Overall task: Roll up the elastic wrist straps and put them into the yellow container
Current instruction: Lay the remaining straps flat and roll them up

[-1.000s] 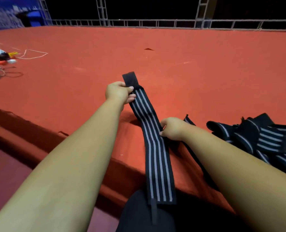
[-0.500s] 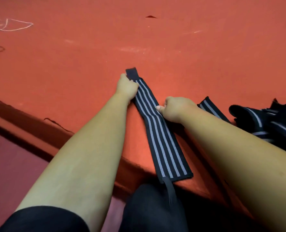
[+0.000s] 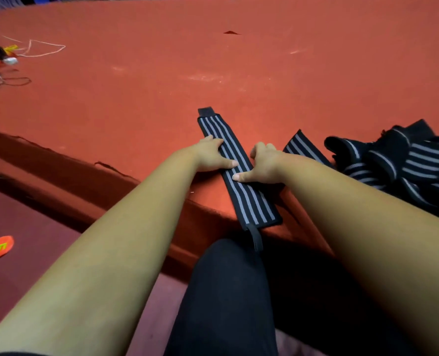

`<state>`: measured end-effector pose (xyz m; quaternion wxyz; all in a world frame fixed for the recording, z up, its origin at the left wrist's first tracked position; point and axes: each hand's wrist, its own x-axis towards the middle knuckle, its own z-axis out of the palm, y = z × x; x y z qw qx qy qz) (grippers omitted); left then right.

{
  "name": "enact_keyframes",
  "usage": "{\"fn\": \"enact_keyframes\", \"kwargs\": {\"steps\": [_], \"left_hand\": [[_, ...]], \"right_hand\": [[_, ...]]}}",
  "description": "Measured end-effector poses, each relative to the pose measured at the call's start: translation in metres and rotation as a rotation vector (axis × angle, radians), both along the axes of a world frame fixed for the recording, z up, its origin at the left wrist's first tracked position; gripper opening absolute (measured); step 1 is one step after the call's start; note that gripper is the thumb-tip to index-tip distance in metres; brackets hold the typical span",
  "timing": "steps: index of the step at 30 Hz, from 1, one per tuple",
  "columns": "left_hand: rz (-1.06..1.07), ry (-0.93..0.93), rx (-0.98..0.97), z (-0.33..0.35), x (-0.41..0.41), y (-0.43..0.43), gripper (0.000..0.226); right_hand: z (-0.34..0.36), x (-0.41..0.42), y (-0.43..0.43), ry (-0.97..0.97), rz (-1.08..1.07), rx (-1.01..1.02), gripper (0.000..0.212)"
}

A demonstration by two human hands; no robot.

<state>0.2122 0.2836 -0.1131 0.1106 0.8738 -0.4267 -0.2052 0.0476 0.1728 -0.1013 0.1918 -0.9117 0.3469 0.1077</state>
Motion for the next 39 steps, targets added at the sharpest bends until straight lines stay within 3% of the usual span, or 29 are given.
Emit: {"fn": "enact_keyframes", "kwargs": {"steps": [3,7,10,12,14,17,19,23,25,29,31,33,36,39], "left_hand": [[-0.071,-0.042,0.057,0.014,-0.032,0.016,0.091],[-0.134,0.001,-0.032,0.026,-0.069,0.014,0.052],[-0.116,0.124,-0.134,0.034,-0.099,0.001,0.068],[-0.064,0.253,-0.194,0.032,-0.117,-0.009,0.070],[0.031,0.486,-0.277,0.027,-0.130,-0.020,0.060],[0.173,0.760,-0.376,0.025,-0.148,-0.029,0.045],[0.224,0.881,-0.382,0.026,-0.156,-0.034,0.052],[0.228,1.122,-0.358,0.041,-0.176,-0.032,0.026],[0.195,1.198,-0.410,0.049,-0.181,-0.030,0.035],[-0.098,1.272,-0.409,0.055,-0.182,-0.027,0.074],[-0.231,1.288,-0.370,0.056,-0.183,-0.025,0.077],[-0.288,1.181,-0.388,0.059,-0.189,-0.027,0.060],[-0.205,0.981,-0.563,0.067,-0.193,-0.039,0.030],[-0.122,0.948,-0.704,0.089,-0.195,-0.043,0.022]], "right_hand": [[0.010,-0.020,0.011,-0.007,0.084,-0.022,0.109],[0.028,-0.048,0.021,-0.139,0.105,-0.138,0.076],[0.038,-0.078,0.018,-0.213,-0.019,-0.379,0.054],[0.040,-0.098,0.013,-0.197,-0.173,-0.378,0.048],[0.041,-0.114,0.008,-0.138,-0.269,-0.286,0.046],[0.046,-0.133,0.001,-0.093,-0.190,-0.171,0.038],[0.050,-0.143,-0.003,-0.131,-0.146,-0.084,0.032],[0.051,-0.154,-0.012,-0.531,-0.269,0.293,0.007],[0.058,-0.155,-0.015,-0.763,-0.383,0.500,0.020],[0.088,-0.152,-0.021,-1.039,-0.492,0.685,0.022],[0.103,-0.148,-0.025,-1.132,-0.548,0.693,0.020],[0.117,-0.146,-0.030,-1.231,-0.582,0.731,0.021],[0.137,-0.146,-0.036,-1.376,-0.673,0.856,0.022],[0.150,-0.150,-0.042,-1.455,-0.670,0.935,0.020]]}}
